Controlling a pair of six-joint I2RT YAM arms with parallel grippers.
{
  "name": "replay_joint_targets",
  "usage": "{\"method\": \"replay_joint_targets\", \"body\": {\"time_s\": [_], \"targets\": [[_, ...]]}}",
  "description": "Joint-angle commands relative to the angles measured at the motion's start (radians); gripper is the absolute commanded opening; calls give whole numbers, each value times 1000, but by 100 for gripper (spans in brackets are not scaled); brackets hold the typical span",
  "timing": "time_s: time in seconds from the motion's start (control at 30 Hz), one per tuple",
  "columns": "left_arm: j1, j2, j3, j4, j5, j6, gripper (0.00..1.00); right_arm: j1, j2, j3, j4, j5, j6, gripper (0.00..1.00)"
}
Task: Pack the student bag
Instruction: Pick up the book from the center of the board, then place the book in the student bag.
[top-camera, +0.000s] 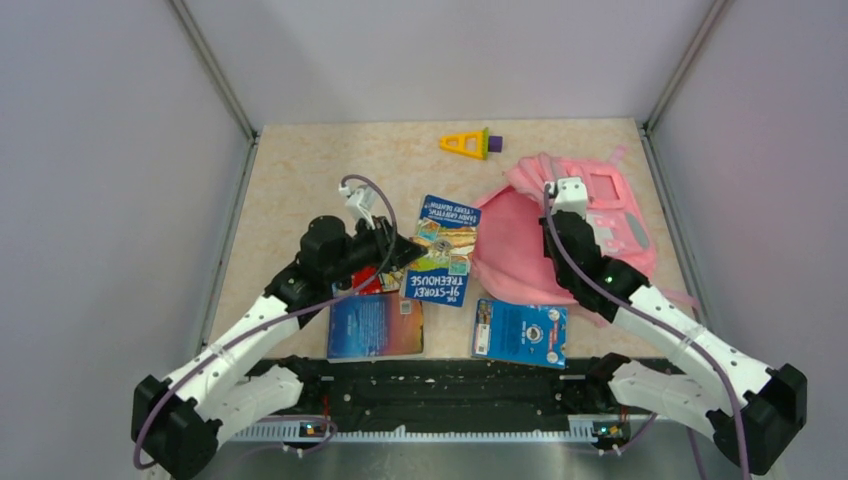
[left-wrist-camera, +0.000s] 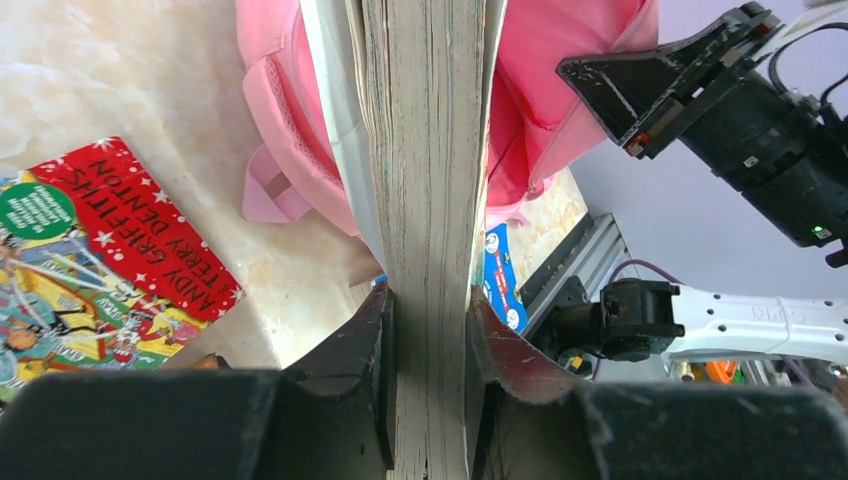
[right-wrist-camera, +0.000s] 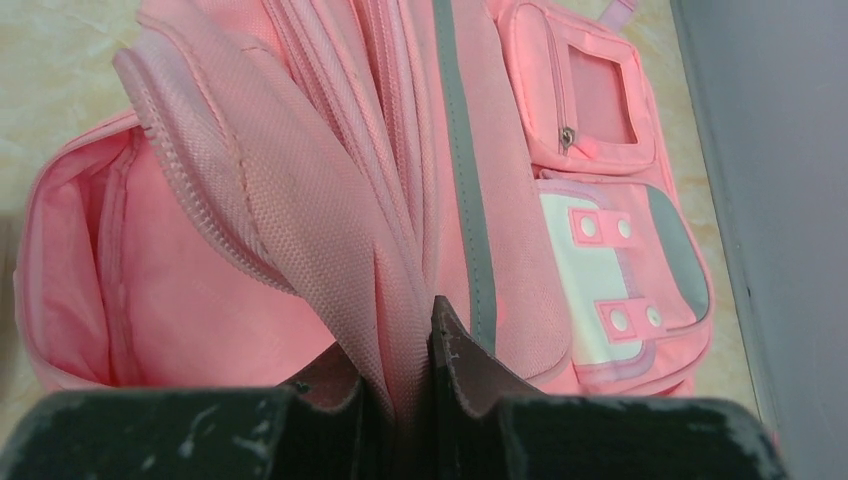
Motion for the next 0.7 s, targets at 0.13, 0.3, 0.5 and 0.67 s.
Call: {"method": "replay_joint_targets", "body": {"time_s": [0.13, 0.3, 0.5, 0.67], "targets": [[-6, 248, 124, 244, 211, -58, 0, -5, -128, 2, 181, -125, 16, 0], [-42, 417, 166, 407, 252, -145, 0, -5, -143, 8, 186, -146, 22, 0], [-83, 634, 251, 576, 315, -283, 0, -5, -137, 16, 180, -162, 39, 0], [-121, 766, 324, 614, 282, -318, 0, -5, -138, 16, 187, -186, 57, 0]]}}
